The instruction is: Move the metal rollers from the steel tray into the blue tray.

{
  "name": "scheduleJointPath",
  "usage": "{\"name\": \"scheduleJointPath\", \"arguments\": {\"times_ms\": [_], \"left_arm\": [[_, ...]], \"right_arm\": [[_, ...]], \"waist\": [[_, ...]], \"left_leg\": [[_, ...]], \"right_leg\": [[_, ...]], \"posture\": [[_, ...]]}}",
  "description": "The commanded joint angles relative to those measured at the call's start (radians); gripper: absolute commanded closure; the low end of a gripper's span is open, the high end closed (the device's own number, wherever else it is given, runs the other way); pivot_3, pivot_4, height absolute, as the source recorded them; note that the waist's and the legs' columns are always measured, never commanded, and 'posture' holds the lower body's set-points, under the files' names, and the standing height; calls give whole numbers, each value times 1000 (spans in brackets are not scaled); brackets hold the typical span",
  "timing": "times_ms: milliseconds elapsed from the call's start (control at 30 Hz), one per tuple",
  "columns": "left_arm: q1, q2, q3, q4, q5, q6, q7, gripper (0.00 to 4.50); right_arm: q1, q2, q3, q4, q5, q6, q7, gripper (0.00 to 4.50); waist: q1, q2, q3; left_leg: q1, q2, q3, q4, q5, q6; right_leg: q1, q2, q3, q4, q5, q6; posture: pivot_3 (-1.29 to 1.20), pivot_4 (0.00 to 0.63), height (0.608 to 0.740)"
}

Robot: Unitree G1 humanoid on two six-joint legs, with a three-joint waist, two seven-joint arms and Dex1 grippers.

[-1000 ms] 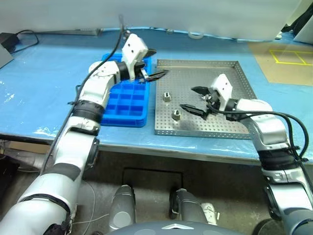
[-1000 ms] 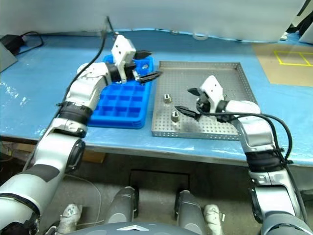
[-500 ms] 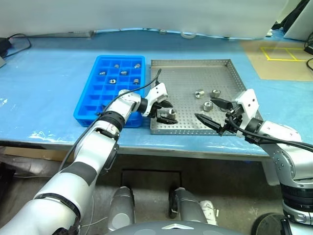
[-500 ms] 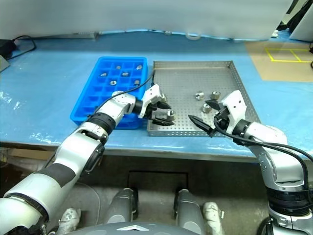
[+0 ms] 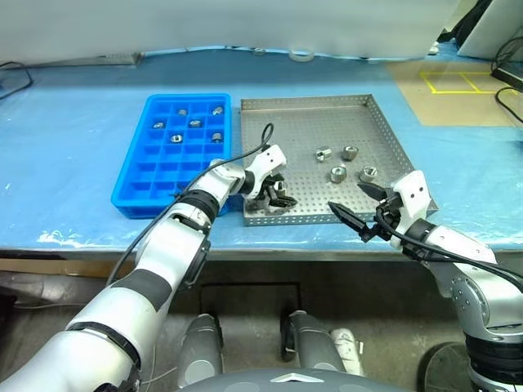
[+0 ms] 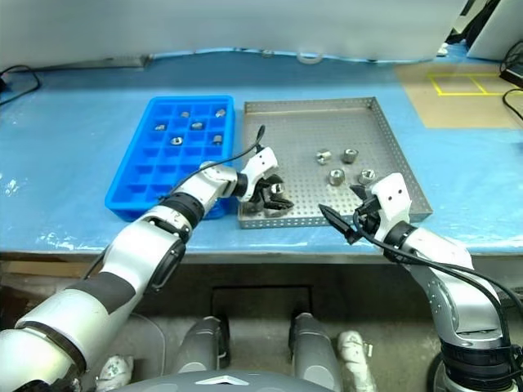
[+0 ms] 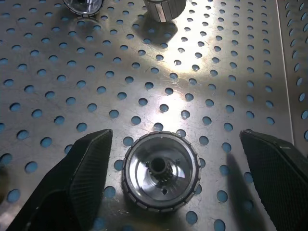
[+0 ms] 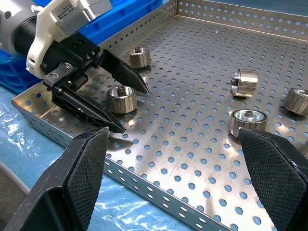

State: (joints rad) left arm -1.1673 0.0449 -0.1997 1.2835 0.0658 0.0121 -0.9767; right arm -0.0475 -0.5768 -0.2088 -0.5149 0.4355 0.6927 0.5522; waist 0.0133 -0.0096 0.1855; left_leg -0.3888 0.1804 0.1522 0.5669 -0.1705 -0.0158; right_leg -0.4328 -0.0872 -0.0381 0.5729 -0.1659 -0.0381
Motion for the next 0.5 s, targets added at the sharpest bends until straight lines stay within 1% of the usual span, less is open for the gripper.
{"name": "scheduleJointPath", "arguments": {"times_ms": [33, 100, 167, 233, 367, 433, 500], "left_arm": [[-4, -5, 27, -2, 5, 13, 22, 183], [-2, -3, 25, -3, 12, 15, 29, 620], [3, 4, 21, -4, 19, 11, 24, 1217], [9, 14, 10, -1, 38, 11, 50, 1916], [24, 28, 17, -11, 40, -1, 4, 1916], [34, 37, 13, -16, 46, -9, -16, 2255], [39, 47, 14, -28, 46, -19, -33, 2731]], "right_arm": [[-3, -1, -11, -46, 7, -13, -17, 4], [-5, -2, -12, -48, 10, -11, -23, 0], [-5, -5, -8, -46, 9, -13, -24, 0], [-9, -9, -4, -37, 5, -17, -22, 0], [-28, -15, 1, -23, 4, -18, -20, 0], [-40, -16, 5, -14, 2, -19, -19, 0], [-52, -14, 16, -5, -2, -23, -18, 0]], "waist": [[-2, 0, 0], [-1, 0, 0], [-1, 0, 0], [-2, 0, 0], [-11, 0, 0], [-17, 0, 0], [-26, 0, 0]], "left_leg": [[0, 0, 0, 0, 0, 0], [0, 0, 0, 0, 0, 1], [0, 0, 0, 0, 0, 2], [0, 0, 0, 0, 0, 2], [2, 0, 0, 0, 0, 2], [3, 0, 0, 0, -1, 1], [3, 0, 0, 0, -1, 1]], "right_leg": [[0, 0, 0, 0, 0, 0], [0, -1, 0, 0, 0, 0], [0, -1, 0, 0, 0, 0], [1, -1, 0, -1, 0, 0], [1, -1, 0, -1, 0, 1], [3, -1, 0, -1, -3, 5], [3, -1, 0, -1, -3, 6]], "posture": [[-406, 150, 740], [-404, 150, 740], [-400, 150, 740], [-393, 150, 740], [-382, 150, 740], [-376, 150, 740], [-366, 150, 740]]}}
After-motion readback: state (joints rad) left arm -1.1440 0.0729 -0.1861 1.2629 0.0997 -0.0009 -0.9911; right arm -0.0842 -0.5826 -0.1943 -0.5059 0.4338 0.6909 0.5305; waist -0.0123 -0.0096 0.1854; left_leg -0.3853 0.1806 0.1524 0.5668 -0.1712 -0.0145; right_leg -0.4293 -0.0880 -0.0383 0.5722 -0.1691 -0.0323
